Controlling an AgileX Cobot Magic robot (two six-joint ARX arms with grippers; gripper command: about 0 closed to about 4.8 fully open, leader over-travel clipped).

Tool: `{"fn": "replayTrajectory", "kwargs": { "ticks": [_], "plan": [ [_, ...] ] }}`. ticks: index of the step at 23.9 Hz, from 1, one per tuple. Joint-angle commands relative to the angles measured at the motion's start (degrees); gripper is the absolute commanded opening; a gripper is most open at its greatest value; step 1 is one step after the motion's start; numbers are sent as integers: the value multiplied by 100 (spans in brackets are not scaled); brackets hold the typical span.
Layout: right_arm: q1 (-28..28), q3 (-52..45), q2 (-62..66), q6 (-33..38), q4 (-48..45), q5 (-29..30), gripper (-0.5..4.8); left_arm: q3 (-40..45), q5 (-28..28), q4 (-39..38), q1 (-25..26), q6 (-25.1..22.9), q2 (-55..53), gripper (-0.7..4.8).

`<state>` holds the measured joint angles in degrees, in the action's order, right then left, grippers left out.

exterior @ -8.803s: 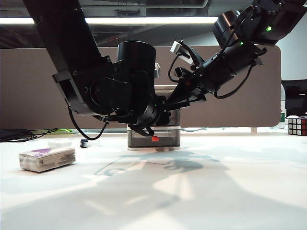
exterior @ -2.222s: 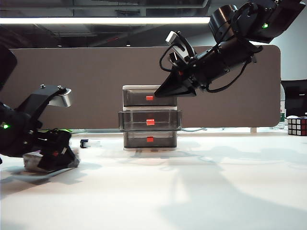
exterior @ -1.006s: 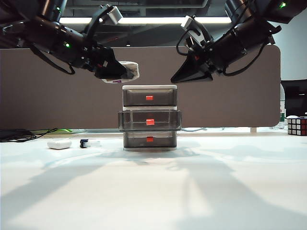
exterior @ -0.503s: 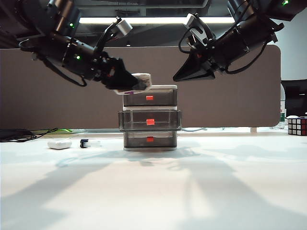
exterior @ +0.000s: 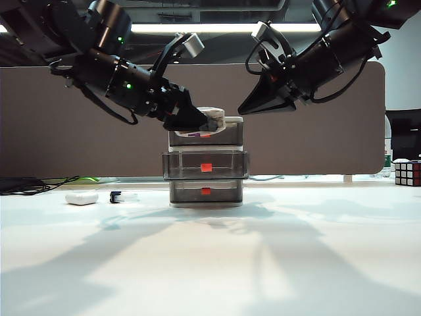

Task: Open the second layer of the drawer on the table, pick up a pack of napkins on the table and put it in, and finally close the drawer.

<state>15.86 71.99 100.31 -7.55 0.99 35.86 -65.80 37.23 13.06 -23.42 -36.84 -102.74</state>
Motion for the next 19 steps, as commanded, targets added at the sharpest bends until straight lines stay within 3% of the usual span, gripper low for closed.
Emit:
{"fn": "replayTrajectory", "kwargs": {
  "ticks": [1, 13, 19],
  "plan": [
    [2, 28, -50, -24, -57, 28, -5, -57, -15, 149, -20, -94, -20, 179],
    [2, 28, -50, -22, -79, 28, -5, -57, -149, 398, -157, -227, -258, 185],
    [2, 28, -50, -24, -79, 31, -5, -57, -308, 492, -197, -219, -308, 247]
  ]
}}
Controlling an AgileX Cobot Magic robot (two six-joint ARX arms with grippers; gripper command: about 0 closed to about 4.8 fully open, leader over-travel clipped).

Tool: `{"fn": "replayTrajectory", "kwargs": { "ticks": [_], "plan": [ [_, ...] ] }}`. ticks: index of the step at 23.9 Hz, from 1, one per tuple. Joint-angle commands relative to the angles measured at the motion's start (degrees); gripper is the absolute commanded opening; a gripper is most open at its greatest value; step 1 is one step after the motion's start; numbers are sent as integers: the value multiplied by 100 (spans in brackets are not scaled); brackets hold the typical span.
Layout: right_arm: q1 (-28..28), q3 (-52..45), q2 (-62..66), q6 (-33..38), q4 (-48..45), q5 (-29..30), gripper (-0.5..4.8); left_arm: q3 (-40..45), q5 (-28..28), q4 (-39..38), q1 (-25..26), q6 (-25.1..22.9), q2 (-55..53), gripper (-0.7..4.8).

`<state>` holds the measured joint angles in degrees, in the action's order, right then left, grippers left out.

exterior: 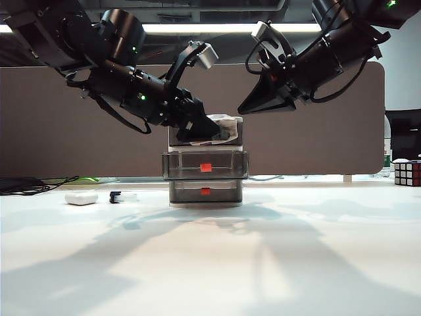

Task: Open the second layer of the drawer on the table, pick up a pack of napkins on the table and put it in, and finally close the drawer.

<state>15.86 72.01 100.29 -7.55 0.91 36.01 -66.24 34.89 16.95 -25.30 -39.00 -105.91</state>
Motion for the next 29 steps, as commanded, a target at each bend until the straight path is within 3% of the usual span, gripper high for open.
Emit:
{"fn": "replayTrajectory", "kwargs": {
  "ticks": [1, 9, 13, 20, 23, 24, 25, 26, 27, 29],
  "plan": [
    [2, 26, -48, -24, -70, 15, -5, -13, -87, 120, -20, -2, 2, 247],
    [2, 26, -48, -39, -74, 13, -5, -13, -168, 160, -33, -2, 2, 247],
    [2, 26, -48, -39, -72, 13, -5, -13, -223, 160, -33, 0, 2, 349],
    [2, 26, -48, -39, -72, 15, -5, -13, -332, 199, -33, 4, 17, 348],
    [4, 31, -48, -39, -177, 15, -5, -7, -413, -103, -33, 328, 225, 335],
    [11, 44, -48, -37, -306, 15, -5, -7, -415, -520, -33, 424, 435, 317],
    [11, 61, -48, -35, -358, 15, -5, -7, -415, -879, -33, 496, 601, 257],
    [20, 122, -48, 15, -459, 11, -5, -7, -426, -1582, -33, 601, 874, 95],
    [28, 166, -46, 15, -483, 11, -5, -7, -426, -2009, -28, 678, 1008, -10],
    [48, 299, -20, 31, -577, -33, -5, -7, -420, -2586, 9, 710, 1113, -5]
  ]
}}
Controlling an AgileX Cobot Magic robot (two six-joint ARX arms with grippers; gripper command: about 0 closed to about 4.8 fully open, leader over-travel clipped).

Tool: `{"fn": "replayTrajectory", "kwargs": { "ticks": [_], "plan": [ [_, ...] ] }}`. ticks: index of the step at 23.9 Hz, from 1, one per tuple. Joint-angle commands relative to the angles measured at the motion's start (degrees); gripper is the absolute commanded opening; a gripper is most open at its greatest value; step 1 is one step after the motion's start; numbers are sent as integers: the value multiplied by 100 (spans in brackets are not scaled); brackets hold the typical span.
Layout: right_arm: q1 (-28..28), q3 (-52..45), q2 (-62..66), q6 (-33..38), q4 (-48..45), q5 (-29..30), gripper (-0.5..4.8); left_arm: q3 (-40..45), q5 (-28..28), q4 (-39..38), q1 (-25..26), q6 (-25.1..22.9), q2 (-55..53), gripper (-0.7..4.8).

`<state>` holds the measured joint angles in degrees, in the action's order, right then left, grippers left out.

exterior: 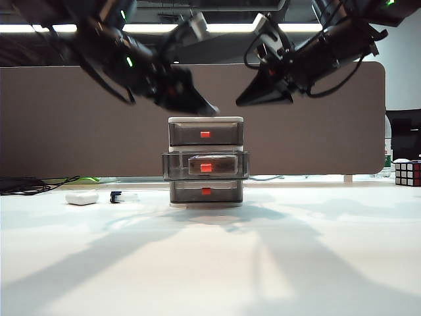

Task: Open the second layer of the drawer on the table, pick up a pack of napkins on the table and put it in, and finally close the drawer.

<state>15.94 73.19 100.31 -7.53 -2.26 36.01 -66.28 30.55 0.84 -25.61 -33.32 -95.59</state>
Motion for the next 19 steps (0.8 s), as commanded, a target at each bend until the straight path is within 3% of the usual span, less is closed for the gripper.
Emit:
{"fn": "replayTrajectory", "kwargs": {
  "ticks": [1, 4, 10, 19],
  "plan": [
    [46, 267, 2, 28, -282, -35, -5, -2, 22, -1272, 79, 140, 92, -5],
    [184, 1075, 466, 173, -258, -144, -5, 0, -28, -1738, 85, -61, -46, -6],
    [533, 2496, 1696, 177, 42, -348, -5, -2, -33, -1123, 85, 140, -481, -6],
    [601, 2651, 2033, 149, 236, -660, -5, -2, -190, -369, 83, 380, -699, -5]
  ]
}}
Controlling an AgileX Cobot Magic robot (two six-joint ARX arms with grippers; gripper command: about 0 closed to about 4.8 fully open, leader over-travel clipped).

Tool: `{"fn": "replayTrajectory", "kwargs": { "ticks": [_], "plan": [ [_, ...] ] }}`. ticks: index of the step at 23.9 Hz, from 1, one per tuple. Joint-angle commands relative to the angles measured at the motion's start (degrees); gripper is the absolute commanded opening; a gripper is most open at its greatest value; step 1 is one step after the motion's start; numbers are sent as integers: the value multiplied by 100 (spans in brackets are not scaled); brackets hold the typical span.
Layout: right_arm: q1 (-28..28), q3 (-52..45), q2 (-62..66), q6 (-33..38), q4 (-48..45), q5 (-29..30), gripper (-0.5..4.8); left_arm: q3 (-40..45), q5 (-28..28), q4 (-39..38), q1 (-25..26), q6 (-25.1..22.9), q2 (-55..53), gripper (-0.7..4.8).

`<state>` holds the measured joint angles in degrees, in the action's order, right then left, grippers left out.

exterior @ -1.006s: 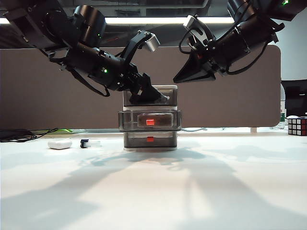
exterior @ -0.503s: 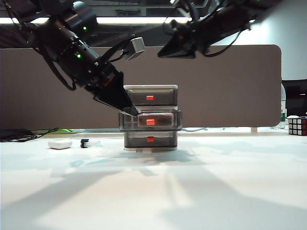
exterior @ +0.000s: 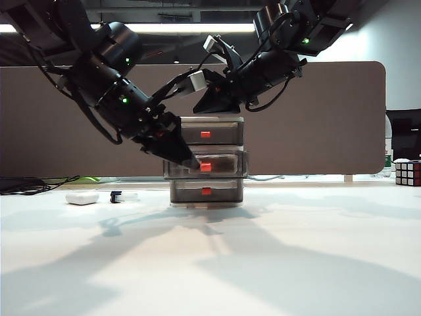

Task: Open the second layer of the drawer on the table, pick up a pack of napkins on the table and put it in, and finally close the drawer.

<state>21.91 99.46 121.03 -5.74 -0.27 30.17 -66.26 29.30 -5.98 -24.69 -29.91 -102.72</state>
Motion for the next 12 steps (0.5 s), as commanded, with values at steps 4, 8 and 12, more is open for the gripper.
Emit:
{"fn": "replayTrajectory", "kwargs": {
  "ticks": [4, 8, 12],
  "plan": [
    [0, 24, -39, -31, 236, -525, -5, -4, -378, 704, -11, 129, 2, -6],
    [0, 24, -39, -101, 328, -522, -5, -7, -533, 1012, -9, 144, -72, -5],
    [0, 24, -39, -195, 404, -522, -5, -11, -741, 1333, -9, 216, -214, -5]
  ]
}}
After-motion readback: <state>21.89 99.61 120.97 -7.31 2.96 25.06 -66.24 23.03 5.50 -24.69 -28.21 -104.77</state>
